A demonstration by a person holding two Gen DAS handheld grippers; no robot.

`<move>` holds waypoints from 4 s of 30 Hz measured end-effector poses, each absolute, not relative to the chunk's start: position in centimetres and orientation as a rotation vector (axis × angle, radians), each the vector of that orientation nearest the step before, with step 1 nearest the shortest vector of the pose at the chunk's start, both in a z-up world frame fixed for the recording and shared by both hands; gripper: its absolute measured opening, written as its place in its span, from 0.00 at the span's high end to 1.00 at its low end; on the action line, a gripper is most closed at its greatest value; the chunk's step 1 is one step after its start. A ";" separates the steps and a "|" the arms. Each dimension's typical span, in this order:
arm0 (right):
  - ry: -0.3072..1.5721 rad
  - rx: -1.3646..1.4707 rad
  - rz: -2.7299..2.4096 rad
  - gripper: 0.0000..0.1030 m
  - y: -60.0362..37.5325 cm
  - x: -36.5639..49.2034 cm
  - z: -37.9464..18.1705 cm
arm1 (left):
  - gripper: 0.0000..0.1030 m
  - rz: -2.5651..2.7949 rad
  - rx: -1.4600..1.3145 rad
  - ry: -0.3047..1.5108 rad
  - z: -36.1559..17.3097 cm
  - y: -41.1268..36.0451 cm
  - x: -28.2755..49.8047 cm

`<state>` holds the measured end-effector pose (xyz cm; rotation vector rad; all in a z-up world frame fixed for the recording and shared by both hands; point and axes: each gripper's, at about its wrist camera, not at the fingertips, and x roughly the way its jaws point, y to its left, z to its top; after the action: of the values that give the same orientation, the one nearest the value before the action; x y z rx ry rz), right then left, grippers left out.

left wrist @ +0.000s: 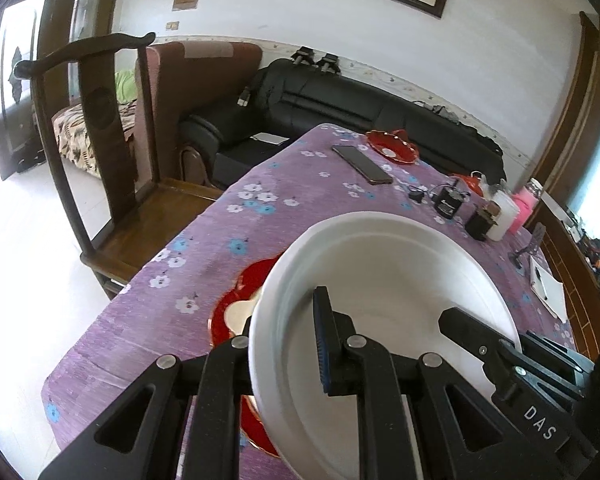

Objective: Organize plates and bowls

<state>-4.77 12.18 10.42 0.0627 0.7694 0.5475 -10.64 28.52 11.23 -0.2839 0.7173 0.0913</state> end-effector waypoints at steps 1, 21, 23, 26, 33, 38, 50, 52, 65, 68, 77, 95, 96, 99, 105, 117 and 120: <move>0.774 0.058 0.549 0.89 12.6 -4.6 10.2 | 0.87 0.097 -0.286 0.721 11.1 28.8 -10.6; 0.830 0.049 0.544 0.89 14.1 -2.6 8.1 | 0.67 0.107 -0.337 0.736 9.9 30.5 -9.1; 0.823 0.044 0.541 0.89 14.2 -2.7 8.0 | 0.57 0.125 -0.343 0.716 10.1 30.9 -9.3; 0.820 0.035 0.539 0.89 14.4 -2.7 8.1 | 0.56 0.139 -0.348 0.704 10.2 31.2 -9.5; 0.806 0.063 0.539 0.77 14.1 -2.6 8.2 | 0.47 0.162 -0.351 0.681 10.6 31.6 -10.0; 0.749 0.078 0.548 0.44 14.0 -3.3 9.3 | 0.39 0.175 -0.335 0.664 10.9 31.4 -10.5; 0.701 0.151 0.518 0.31 11.3 -4.6 10.9 | 0.13 0.268 -0.245 0.615 12.0 29.9 -12.3; 0.695 0.159 0.516 0.30 10.8 -5.1 11.0 | 0.12 0.269 -0.238 0.611 12.1 29.6 -12.6; 0.671 0.183 0.451 0.25 6.4 -9.0 9.5 | 0.10 0.261 -0.113 0.567 12.9 24.8 -15.6; 0.671 0.216 0.425 0.25 4.7 -9.8 8.7 | 0.10 0.245 -0.085 0.559 13.2 23.3 -16.0; 0.664 0.278 0.371 0.24 0.7 -11.2 7.5 | 0.02 0.275 -0.016 0.367 15.3 18.2 -19.0; 0.570 0.068 0.391 0.16 1.2 -13.3 8.6 | 0.00 0.204 -0.085 0.473 15.1 14.8 -16.5; 0.577 0.054 0.390 0.16 1.4 -13.2 8.7 | 0.00 0.201 -0.081 0.492 14.8 14.7 -16.3; 0.594 0.033 0.383 0.15 1.5 -12.8 8.8 | 0.00 0.193 -0.076 0.537 14.0 14.4 -15.9; 0.616 0.036 0.378 0.15 1.5 -12.2 8.7 | 0.00 0.218 -0.054 0.564 13.7 14.4 -15.7; 0.629 -0.037 0.406 0.15 4.4 -12.2 9.0 | 0.00 0.229 -0.103 0.593 13.4 16.5 -15.6; 0.635 -0.055 0.411 0.15 5.2 -12.1 9.0 | 0.00 0.231 -0.116 0.597 13.3 17.1 -15.6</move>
<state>-12.09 5.17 9.02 -0.0554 0.6347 0.4114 -15.64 17.09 13.34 -0.1159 0.5970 0.2310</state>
